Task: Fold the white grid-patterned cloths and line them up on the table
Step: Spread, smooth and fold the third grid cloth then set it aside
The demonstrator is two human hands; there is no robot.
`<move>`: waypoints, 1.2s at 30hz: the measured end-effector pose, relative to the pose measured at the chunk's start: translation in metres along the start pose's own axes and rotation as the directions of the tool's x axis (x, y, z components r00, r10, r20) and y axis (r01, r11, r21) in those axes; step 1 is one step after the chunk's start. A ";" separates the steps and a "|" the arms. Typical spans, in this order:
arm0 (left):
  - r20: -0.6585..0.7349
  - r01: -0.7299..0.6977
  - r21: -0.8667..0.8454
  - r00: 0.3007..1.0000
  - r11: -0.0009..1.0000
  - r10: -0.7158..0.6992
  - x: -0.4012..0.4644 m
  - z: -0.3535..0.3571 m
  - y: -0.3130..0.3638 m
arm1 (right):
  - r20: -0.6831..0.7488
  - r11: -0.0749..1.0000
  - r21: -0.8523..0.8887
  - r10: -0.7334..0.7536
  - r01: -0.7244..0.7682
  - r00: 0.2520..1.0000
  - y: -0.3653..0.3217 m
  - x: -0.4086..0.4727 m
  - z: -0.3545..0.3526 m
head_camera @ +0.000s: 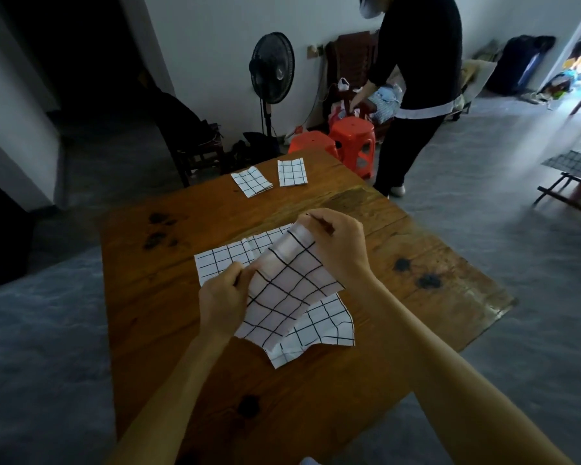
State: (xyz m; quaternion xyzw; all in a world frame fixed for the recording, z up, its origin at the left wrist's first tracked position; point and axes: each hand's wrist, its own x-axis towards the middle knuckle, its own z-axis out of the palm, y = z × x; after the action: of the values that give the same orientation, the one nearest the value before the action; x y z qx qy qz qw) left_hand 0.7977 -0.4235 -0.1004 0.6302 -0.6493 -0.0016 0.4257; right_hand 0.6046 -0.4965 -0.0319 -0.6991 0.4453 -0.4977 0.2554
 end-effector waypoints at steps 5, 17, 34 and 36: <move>0.018 0.063 -0.024 0.998 0.998 -0.062 -0.020 -0.002 -0.022 | -0.062 0.997 0.018 0.073 -0.072 0.995 0.006 0.000 -0.001; 0.039 0.306 -0.023 0.951 0.952 -0.305 -0.003 -0.016 -0.037 | -0.167 0.985 -0.170 -0.059 0.030 0.984 0.023 0.013 -0.022; 0.206 0.175 -0.273 0.971 0.946 -0.120 0.046 -0.011 0.027 | 0.216 0.957 -0.252 -0.090 0.145 0.972 0.029 -0.008 -0.016; 0.231 0.231 -0.258 0.958 0.938 -0.172 0.042 -0.015 0.019 | 0.205 0.963 -0.246 -0.056 0.107 0.977 0.036 -0.008 -0.016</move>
State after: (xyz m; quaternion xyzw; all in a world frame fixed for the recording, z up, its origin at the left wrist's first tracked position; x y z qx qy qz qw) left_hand 0.7971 -0.4456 -0.0577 0.6230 -0.6144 -0.2030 0.4396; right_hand 0.5756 -0.5052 -0.0578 -0.7896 0.4491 -0.3751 0.1848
